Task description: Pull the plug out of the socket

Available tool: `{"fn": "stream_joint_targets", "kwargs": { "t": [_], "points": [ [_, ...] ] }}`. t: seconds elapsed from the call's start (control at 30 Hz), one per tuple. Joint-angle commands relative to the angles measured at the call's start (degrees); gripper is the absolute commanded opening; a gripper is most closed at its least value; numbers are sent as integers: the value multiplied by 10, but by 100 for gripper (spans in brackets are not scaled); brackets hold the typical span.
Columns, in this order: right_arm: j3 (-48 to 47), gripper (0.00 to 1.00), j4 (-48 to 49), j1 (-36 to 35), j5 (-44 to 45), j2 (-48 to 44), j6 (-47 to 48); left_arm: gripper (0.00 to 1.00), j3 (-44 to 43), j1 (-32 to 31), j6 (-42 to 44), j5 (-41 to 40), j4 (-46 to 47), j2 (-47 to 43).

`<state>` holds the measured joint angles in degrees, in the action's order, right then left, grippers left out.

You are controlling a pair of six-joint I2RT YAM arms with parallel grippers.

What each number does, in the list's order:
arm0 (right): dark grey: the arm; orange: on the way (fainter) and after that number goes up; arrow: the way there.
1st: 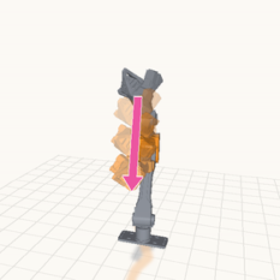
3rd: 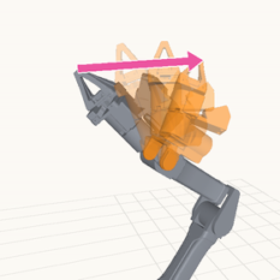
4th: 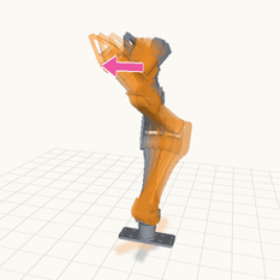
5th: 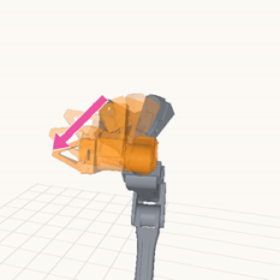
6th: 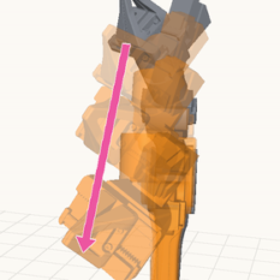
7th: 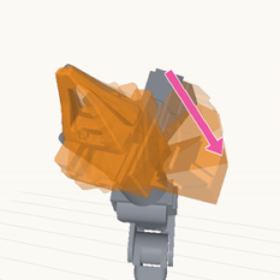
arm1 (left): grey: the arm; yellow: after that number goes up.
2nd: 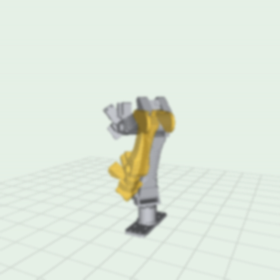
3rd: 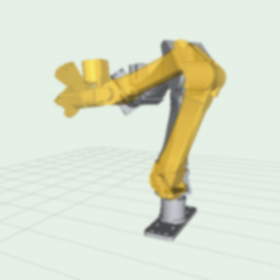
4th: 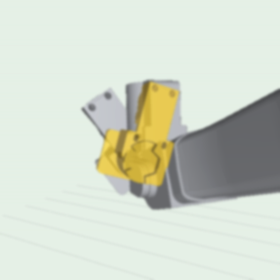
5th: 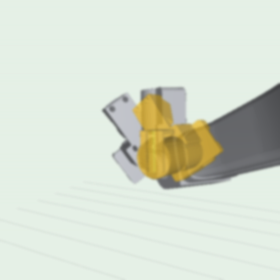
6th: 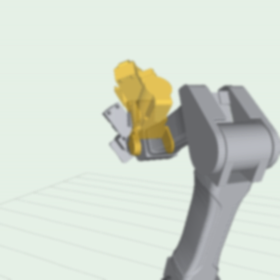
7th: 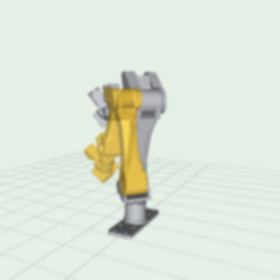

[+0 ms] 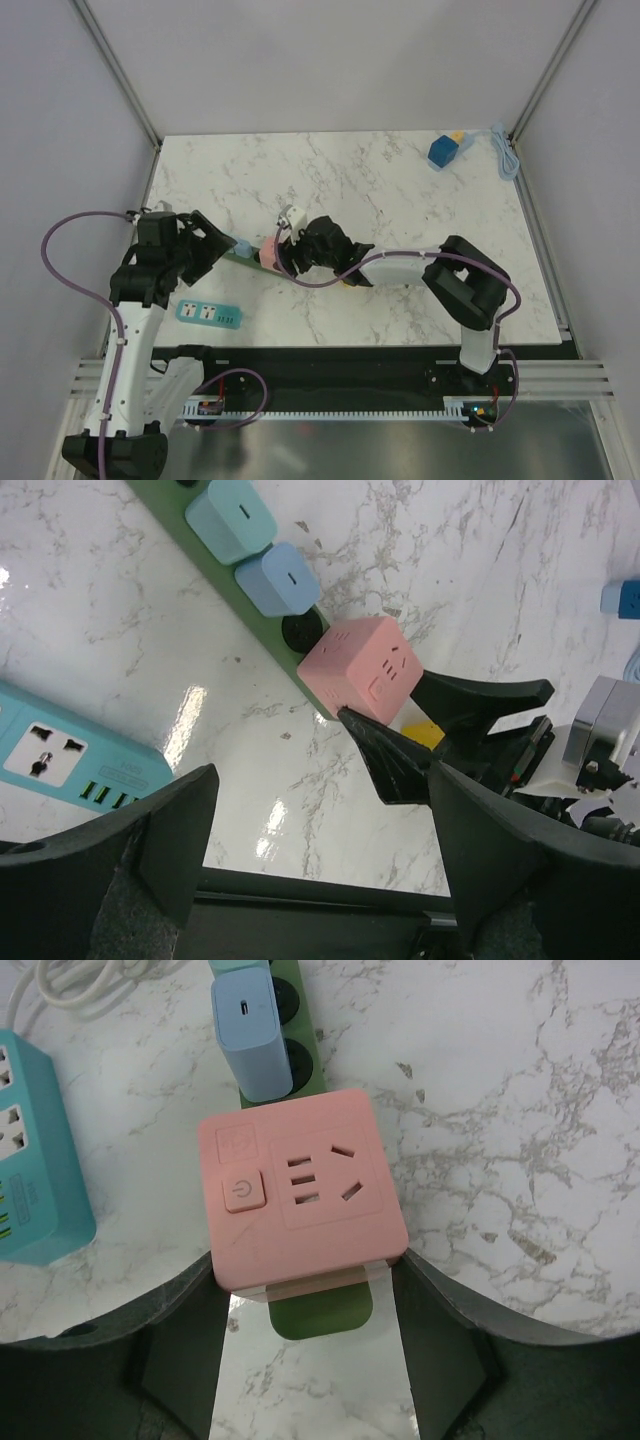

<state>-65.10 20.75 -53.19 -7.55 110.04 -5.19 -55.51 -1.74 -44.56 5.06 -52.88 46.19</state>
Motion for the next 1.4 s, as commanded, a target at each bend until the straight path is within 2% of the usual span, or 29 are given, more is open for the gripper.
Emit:
{"fn": "stream_joint_targets", "kwargs": {
  "t": [0.0, 0.13, 0.2, 0.37, 0.57, 0.63, 0.7, 0.83, 0.93, 1.07, 1.27, 1.33, 1.37],
  "points": [
    [51, 0, 25, -5, -23, -82, -19, 91, 30, -1, 40, 38, 54, -4],
    [96, 0, 38, -5, -17, -110, -35, 89, 80, -1, 49, 96, 134, -1],
    [118, 0, 42, -5, -16, -122, -45, 87, 90, -1, 52, 93, 141, 13],
    [168, 0, 59, -5, 13, -158, -43, 86, 103, -1, 20, 42, 167, 18],
    [176, 0, 67, -5, 24, -171, -25, 83, 109, 9, -27, -8, 209, 44],
    [178, 0, 70, -6, 20, -168, -25, 80, 107, 30, -36, -1, 218, 57],
    [181, 0, 75, -6, 21, -163, -25, 70, 112, 51, -42, 12, 241, 73],
    [179, 0, 68, -7, 32, -157, -18, 55, 138, 143, -47, 101, 301, 101],
    [174, 0, 63, -7, 34, -149, -10, 50, 164, 185, -44, 164, 365, 129],
    [154, 3, 44, -9, 23, -124, -8, 41, 184, 188, -36, 217, 424, 169],
    [132, 9, 24, -22, 13, -98, -2, 37, 215, 188, -19, 220, 460, 193],
    [126, 13, 18, -23, 13, -94, -2, 36, 219, 188, -17, 210, 461, 199],
    [125, 20, 17, -24, 11, -91, -3, 35, 227, 188, -17, 203, 461, 200]
  ]
}}
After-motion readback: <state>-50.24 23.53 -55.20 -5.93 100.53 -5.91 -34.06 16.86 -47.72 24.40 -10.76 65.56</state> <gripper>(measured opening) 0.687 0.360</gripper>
